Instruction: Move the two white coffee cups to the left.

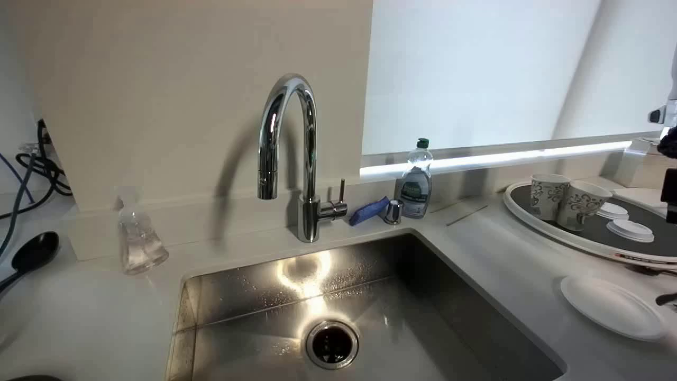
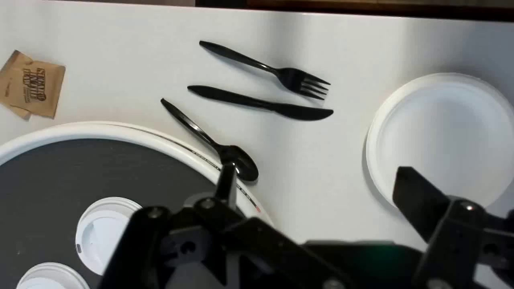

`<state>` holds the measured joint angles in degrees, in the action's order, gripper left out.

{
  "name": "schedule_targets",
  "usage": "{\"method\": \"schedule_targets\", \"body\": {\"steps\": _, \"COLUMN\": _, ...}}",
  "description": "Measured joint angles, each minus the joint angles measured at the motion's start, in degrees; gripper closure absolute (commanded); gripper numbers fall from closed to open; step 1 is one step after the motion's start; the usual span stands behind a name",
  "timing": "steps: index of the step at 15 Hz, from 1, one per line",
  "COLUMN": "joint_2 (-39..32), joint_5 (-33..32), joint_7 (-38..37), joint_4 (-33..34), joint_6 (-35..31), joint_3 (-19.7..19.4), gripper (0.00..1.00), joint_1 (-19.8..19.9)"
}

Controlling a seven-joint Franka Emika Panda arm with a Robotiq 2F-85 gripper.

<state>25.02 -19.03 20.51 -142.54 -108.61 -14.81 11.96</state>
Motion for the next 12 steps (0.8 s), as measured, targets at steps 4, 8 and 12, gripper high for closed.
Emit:
{"method": "schedule_targets", "body": {"steps": 4, "joint_2": 0.0, "joint_5": 0.0, "joint_7": 0.0, "joint_4": 0.0, "joint_6": 0.0, "joint_3": 0.0, "gripper": 0.00, "joint_1": 0.0}}
{"method": "schedule_targets", "body": {"steps": 8, "joint_2": 0.0, "joint_5": 0.1, "joint_7": -0.4, "joint_4": 0.0, "joint_6": 0.0, "joint_3": 0.0, "gripper": 0.00, "joint_1": 0.0}}
{"method": "schedule_targets", "body": {"steps": 12, "joint_2": -2.1, "joint_5": 1.5, "joint_7": -11.5, "joint_4": 1.4, "joint_6": -0.1, "joint_3": 1.4, "gripper": 0.00, "joint_1": 0.0}}
